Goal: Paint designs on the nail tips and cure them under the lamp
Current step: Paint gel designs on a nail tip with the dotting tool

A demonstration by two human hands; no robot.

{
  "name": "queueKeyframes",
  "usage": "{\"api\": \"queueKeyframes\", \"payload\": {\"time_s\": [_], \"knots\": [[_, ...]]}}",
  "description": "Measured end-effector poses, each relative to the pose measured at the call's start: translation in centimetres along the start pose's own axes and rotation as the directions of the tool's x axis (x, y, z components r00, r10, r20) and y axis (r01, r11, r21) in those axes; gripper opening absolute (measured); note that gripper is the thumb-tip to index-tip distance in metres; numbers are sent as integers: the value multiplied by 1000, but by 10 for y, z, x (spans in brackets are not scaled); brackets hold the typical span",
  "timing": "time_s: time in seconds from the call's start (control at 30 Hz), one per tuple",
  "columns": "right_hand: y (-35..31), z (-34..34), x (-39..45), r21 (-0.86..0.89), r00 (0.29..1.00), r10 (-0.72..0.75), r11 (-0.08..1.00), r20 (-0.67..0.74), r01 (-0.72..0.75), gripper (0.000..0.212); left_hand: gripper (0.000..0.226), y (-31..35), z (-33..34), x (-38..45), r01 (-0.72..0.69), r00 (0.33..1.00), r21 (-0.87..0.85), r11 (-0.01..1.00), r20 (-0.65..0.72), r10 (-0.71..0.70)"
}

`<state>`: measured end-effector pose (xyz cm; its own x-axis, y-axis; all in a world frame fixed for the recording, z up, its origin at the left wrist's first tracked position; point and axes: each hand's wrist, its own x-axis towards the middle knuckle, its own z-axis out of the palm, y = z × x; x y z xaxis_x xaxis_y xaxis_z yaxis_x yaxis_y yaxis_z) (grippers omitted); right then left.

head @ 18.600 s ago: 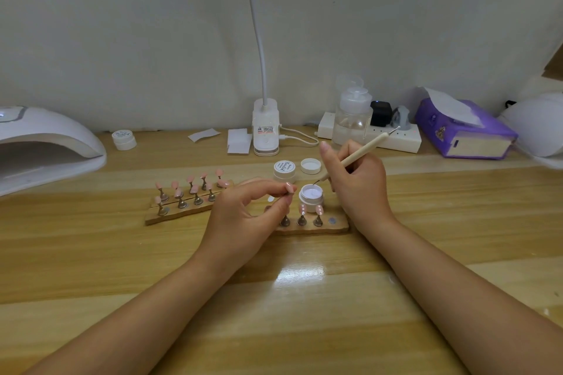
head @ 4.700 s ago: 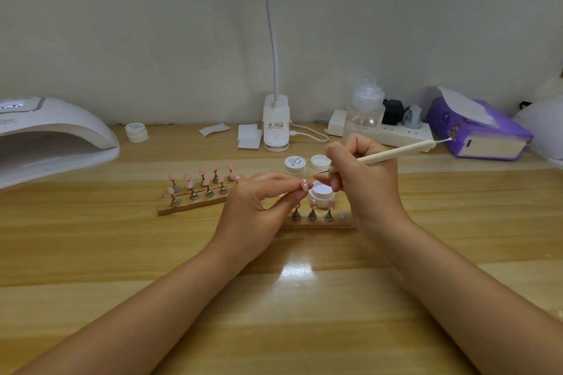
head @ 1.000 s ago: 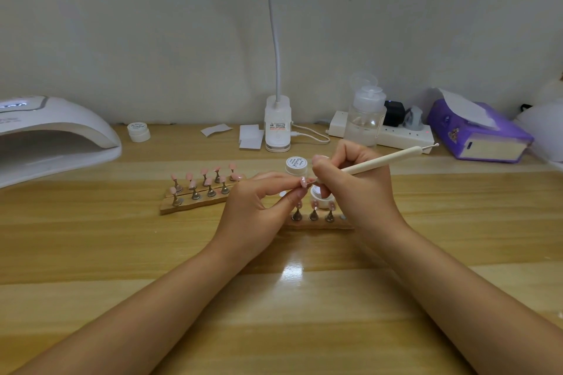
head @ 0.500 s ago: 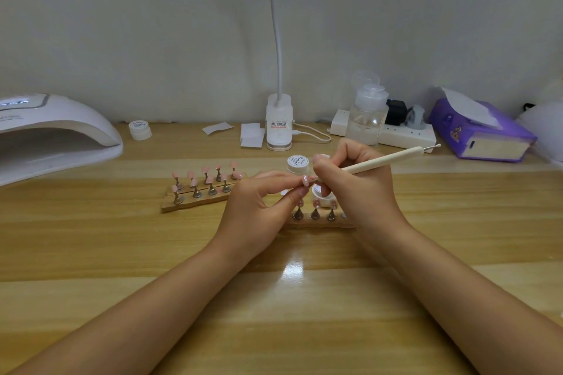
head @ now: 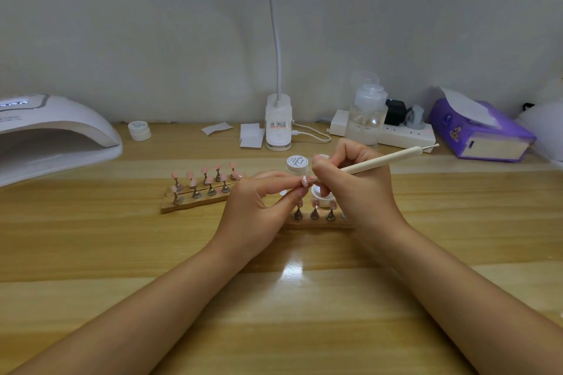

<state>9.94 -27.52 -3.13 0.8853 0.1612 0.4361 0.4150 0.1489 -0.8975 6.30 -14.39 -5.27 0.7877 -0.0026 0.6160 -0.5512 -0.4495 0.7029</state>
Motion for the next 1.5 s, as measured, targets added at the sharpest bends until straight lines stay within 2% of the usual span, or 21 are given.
{"api": "queueKeyframes", "payload": {"time_s": [1.5], "knots": [[0,1,0,6,1000,4,1000,-1,-4,32,23,-1,1,0,5,1000,-7,1000,0,-5]]}}
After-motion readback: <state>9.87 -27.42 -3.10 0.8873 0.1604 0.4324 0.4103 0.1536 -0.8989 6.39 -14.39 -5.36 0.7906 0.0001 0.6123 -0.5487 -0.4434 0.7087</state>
